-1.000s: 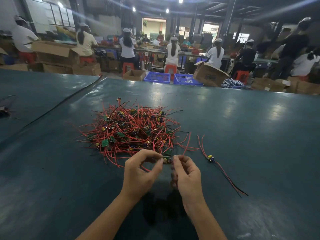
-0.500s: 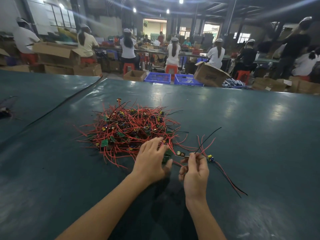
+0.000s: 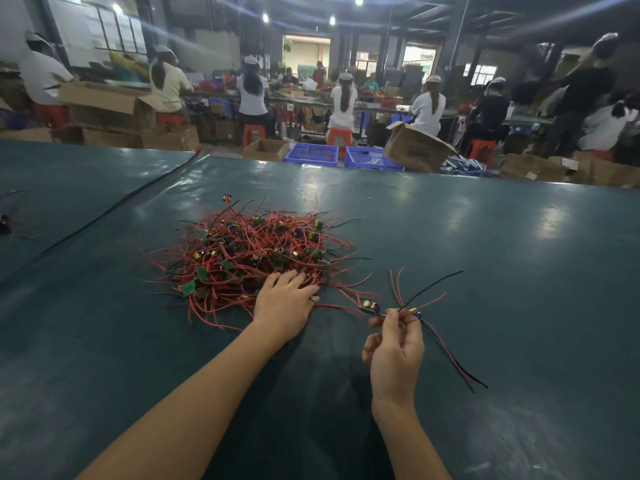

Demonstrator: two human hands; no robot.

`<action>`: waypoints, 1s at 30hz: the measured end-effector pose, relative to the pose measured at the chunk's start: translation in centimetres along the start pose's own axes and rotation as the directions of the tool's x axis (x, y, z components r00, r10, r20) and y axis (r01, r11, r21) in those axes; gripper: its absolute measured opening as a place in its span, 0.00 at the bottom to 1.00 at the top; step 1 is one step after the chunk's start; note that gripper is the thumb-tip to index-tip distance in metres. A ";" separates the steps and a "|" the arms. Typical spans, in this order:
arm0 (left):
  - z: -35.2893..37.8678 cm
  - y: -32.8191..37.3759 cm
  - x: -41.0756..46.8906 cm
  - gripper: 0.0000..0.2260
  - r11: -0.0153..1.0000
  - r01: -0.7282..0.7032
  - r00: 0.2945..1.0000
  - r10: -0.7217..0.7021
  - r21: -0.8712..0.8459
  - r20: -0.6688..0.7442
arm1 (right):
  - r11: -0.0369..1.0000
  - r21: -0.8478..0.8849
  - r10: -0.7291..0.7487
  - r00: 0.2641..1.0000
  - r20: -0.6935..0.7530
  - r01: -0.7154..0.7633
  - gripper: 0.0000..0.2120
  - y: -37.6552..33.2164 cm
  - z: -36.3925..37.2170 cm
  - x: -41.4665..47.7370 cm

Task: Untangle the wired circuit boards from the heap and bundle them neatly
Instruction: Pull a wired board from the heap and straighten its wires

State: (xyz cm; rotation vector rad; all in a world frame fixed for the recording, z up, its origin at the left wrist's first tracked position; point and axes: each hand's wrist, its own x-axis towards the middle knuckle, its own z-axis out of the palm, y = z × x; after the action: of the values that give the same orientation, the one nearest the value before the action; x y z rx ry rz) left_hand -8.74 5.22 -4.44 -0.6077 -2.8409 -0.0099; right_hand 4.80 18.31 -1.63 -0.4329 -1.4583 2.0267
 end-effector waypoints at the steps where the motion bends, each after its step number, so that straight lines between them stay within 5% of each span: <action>1: 0.0 -0.5 -0.1 0.18 1.000 0.013 1.000 -0.012 0.008 -0.004 | 1.000 -0.005 -0.006 1.000 0.001 0.006 0.08 0.0 0.0 0.0; 12: -1.8 -4.3 -1.1 0.17 0.974 0.184 0.981 -0.191 0.134 0.045 | 1.000 -0.005 0.003 0.998 0.068 -0.003 0.07 0.1 0.4 0.2; 14: -2.7 -2.7 -2.5 0.20 0.983 0.155 0.988 -0.152 0.096 -0.033 | 1.000 -0.012 -0.009 0.994 0.108 0.010 0.08 0.1 0.6 0.1; 16: -3.5 -0.5 -4.6 0.20 0.991 0.063 0.964 -0.090 -0.116 -0.251 | 0.999 -0.014 -0.033 0.990 0.139 0.035 0.09 0.0 0.9 -0.1; 17: -4.0 0.6 -5.7 0.18 0.946 0.003 0.939 -0.114 -0.324 -0.324 | 0.999 -0.012 -0.043 0.987 0.154 0.045 0.09 0.0 1.0 -0.2; 18: -4.6 1.6 -6.7 0.18 0.797 -0.035 0.944 -0.172 -0.604 -0.282 | 0.999 -0.006 -0.048 0.984 0.169 0.050 0.10 0.0 1.1 -0.3; 19: -5.4 2.6 -7.5 0.21 0.523 -0.027 0.970 -0.192 -0.852 -0.149 | 0.999 0.003 -0.050 0.981 0.188 0.050 0.10 -0.1 1.3 -0.5; 21: -6.0 3.9 -8.7 0.26 0.070 0.089 0.989 -0.124 -0.994 0.080 | 0.999 0.007 -0.046 0.969 0.243 0.045 0.11 -0.1 1.4 -0.9; 22: -6.2 4.2 -9.0 0.25 -0.029 0.113 0.988 -0.106 -0.993 0.115 | 0.999 -0.004 -0.041 0.961 0.273 0.043 0.11 -0.1 1.4 -1.1; 26: -5.9 4.5 -9.6 0.15 -0.191 0.069 0.958 -0.261 -0.979 0.118 | 0.999 -0.044 0.028 0.942 0.335 -0.014 0.10 0.1 1.5 -1.7; 30: -5.3 4.0 -10.3 0.13 -0.206 0.043 0.948 -0.301 -0.978 0.106 | 0.986 -0.099 0.153 0.950 0.272 -0.131 0.08 0.4 1.7 -1.7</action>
State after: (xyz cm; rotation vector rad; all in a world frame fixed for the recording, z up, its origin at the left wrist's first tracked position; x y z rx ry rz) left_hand 3.18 4.42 -1.80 -0.2695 -1.9602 -2.4498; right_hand 5.03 15.88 -1.59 -0.3003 -1.7255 2.2200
